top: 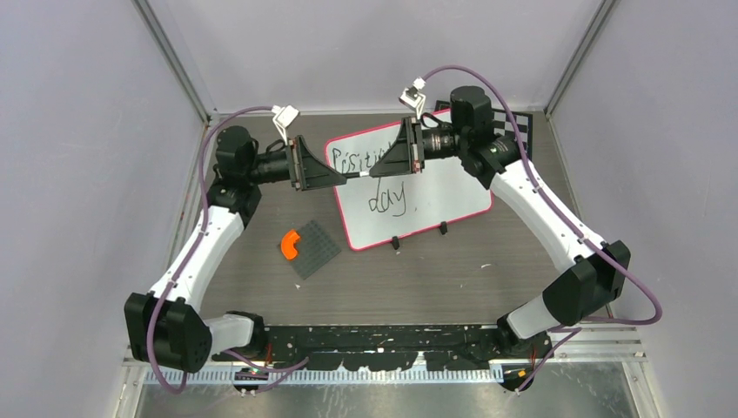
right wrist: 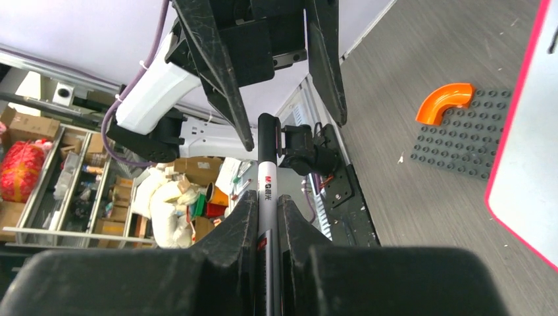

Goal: Write a sentence on the whiteboard
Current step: Close the whiteboard marker at the center of the board.

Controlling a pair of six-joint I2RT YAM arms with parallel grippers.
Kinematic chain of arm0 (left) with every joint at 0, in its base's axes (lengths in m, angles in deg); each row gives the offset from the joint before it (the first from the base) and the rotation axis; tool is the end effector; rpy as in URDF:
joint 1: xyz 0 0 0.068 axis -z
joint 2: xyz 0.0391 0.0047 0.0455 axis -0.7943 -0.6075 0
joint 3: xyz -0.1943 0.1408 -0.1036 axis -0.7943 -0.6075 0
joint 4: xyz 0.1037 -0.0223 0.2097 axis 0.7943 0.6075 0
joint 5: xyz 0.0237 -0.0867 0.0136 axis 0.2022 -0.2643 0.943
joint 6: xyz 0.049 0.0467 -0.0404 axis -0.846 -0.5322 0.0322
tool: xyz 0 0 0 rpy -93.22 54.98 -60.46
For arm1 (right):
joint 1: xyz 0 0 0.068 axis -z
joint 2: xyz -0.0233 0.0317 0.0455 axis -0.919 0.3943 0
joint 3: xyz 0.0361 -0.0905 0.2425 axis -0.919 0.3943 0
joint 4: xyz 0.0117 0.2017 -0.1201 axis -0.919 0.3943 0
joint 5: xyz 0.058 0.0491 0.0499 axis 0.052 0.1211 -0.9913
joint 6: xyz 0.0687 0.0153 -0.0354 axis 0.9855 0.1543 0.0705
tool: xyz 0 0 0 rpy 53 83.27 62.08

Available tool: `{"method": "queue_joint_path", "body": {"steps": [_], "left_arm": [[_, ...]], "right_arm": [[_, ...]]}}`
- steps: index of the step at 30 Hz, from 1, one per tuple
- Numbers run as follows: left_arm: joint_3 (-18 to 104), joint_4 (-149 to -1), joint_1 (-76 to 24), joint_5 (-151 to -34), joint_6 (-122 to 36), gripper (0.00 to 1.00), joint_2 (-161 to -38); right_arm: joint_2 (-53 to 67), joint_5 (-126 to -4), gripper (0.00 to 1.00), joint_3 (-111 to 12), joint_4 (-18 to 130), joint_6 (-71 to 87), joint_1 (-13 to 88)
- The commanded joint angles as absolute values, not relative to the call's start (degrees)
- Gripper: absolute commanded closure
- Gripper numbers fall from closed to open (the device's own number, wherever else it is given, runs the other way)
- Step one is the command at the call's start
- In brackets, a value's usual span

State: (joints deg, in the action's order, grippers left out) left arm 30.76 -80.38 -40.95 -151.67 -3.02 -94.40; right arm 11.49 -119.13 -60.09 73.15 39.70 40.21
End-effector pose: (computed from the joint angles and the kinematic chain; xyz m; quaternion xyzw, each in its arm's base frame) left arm 0.2403 -0.1131 0.3667 0.1549 0.6965 -0.6417 0.2812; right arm 0.2580 0.1952 0.3969 -0.2295 0.7191 0.6216 0.2093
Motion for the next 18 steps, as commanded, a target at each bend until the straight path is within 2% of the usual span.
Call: {"method": "queue_joint_path", "body": {"steps": [1,3,8,11,13,16,18], "left_arm": [[31.77,-88.14,-39.86,-155.40,-2.57,0.37,-91.44],[33.67,-81.64,-39.76,-155.64,-9.49,0.38,-90.87],[43.90,-49.76,-37.35,-151.79,-38.20,0.40,-91.70],[47.58,-40.52,-32.73,-148.15,-46.96,0.44,-92.51],[48.93,-36.31,-30.35,-146.10,-50.55,0.51,-92.78],[49.70,-35.03,-29.48,-145.14,-51.92,0.66,-92.81],[50.16,-33.61,-29.47,-144.82,-53.37,0.71,-92.81]], "right_arm": [[10.73,-120.47,1.00,-60.21,70.20,42.97,38.57],[11.03,-120.33,1.00,-60.13,69.95,44.12,38.57],[11.21,-120.41,1.00,-58.94,68.17,47.18,38.24],[11.50,-120.32,1.00,-58.51,68.18,47.60,37.79],[11.64,-120.30,1.00,-58.34,68.20,47.74,37.57],[11.64,-120.32,1.00,-58.36,68.20,47.92,37.43],[11.58,-120.49,1.00,-58.53,68.35,47.96,37.43]]}}
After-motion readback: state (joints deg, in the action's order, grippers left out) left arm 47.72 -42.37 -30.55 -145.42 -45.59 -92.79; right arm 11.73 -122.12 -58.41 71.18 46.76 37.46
